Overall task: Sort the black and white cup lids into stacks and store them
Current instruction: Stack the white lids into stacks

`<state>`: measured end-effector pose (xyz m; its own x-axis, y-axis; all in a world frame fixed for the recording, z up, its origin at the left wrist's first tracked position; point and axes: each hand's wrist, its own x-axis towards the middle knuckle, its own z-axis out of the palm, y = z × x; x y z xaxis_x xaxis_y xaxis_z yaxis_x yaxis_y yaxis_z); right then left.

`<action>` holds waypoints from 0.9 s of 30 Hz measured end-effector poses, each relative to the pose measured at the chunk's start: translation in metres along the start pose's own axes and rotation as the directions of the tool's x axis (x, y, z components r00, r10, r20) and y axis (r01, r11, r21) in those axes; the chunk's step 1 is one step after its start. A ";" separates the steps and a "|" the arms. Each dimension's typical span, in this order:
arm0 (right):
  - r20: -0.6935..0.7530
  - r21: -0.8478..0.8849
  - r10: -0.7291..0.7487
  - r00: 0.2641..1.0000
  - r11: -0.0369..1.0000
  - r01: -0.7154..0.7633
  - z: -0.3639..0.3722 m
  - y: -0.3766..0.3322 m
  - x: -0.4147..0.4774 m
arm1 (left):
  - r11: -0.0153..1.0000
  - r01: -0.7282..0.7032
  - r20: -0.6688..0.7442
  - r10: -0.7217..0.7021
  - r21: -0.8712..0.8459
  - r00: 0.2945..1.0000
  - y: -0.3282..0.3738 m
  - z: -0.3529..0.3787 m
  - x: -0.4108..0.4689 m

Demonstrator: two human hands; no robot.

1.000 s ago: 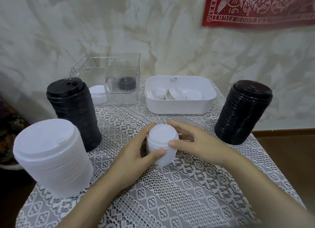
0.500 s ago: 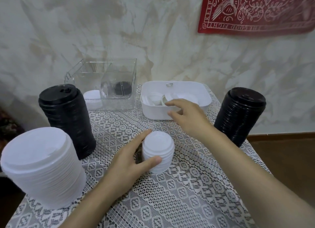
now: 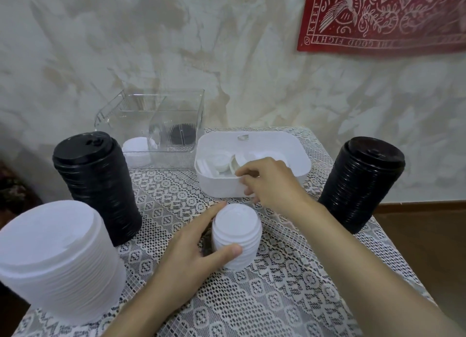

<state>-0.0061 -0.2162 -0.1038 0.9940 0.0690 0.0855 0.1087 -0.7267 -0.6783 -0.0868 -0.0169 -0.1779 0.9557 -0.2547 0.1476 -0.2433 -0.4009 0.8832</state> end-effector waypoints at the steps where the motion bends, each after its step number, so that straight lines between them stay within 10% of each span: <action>1: 0.011 0.005 -0.004 1.000 1.000 0.003 -0.005 -0.003 0.003 | 1.000 0.004 0.002 -0.004 -0.003 1.000 0.000 0.000 0.000; 7: -0.106 -0.256 -0.014 0.994 0.966 -0.014 -0.019 0.003 0.050 | 1.000 0.014 -0.003 -0.014 0.008 1.000 -0.002 -0.001 0.000; 13: 0.205 -0.241 0.139 0.969 0.967 -0.088 -0.011 0.011 0.082 | 0.999 0.003 -0.003 -0.002 0.047 1.000 -0.003 0.000 0.000; 27: 0.365 -0.302 0.141 0.920 0.953 -0.027 0.001 0.015 0.094 | 0.998 -0.002 0.006 0.002 0.061 1.000 -0.004 0.001 0.000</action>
<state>0.0889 -0.2200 -0.1070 0.9357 0.2102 -0.2835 0.0724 -0.9005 -0.4287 -0.0863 -0.0161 -0.1816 0.9542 -0.2606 0.1468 -0.2551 -0.4529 0.8543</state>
